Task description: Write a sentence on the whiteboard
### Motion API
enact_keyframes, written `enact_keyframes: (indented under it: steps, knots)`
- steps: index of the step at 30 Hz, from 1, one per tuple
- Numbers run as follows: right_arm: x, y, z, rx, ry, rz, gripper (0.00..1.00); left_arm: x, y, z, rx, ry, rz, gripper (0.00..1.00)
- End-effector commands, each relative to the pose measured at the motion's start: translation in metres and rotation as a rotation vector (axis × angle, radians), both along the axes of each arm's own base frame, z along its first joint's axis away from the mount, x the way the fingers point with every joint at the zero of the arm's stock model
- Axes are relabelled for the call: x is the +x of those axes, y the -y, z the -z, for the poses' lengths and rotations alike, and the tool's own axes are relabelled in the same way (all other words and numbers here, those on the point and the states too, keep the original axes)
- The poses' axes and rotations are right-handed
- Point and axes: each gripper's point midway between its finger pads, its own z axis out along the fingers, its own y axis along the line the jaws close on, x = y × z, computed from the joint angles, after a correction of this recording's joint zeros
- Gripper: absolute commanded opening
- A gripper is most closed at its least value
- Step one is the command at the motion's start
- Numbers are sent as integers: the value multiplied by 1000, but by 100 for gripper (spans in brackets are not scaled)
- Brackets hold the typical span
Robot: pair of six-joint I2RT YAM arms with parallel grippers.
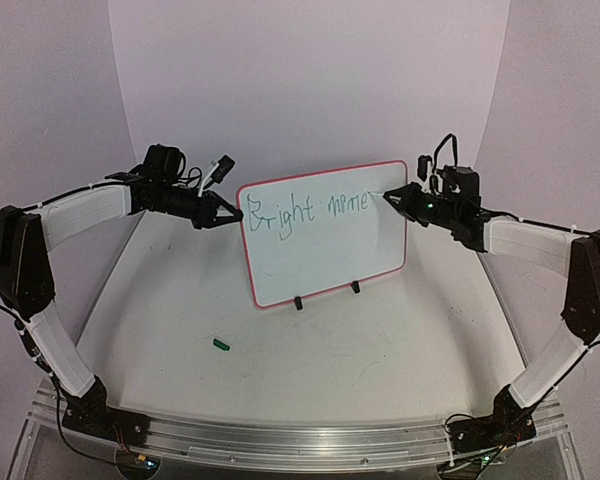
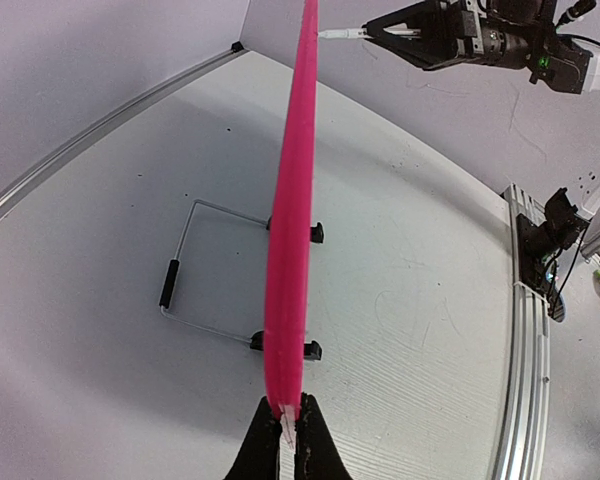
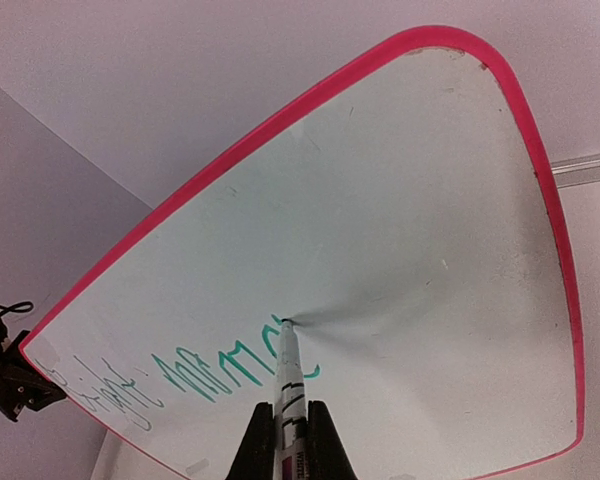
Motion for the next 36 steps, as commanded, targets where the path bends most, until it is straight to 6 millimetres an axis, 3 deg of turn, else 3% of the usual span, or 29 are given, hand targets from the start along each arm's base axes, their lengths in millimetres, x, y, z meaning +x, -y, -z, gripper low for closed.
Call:
enact_keyframes:
  steps: [1,15,36]
  knots:
    - [3,9,-19,8,54,43,0,-11,4,-12,3,8,30,0]
    - [-8,9,18,-3,-28,26,0,-11,5,-11,3,4,30,0]
    - [3,5,-31,42,70,22,0,-11,5,-12,4,7,29,0]
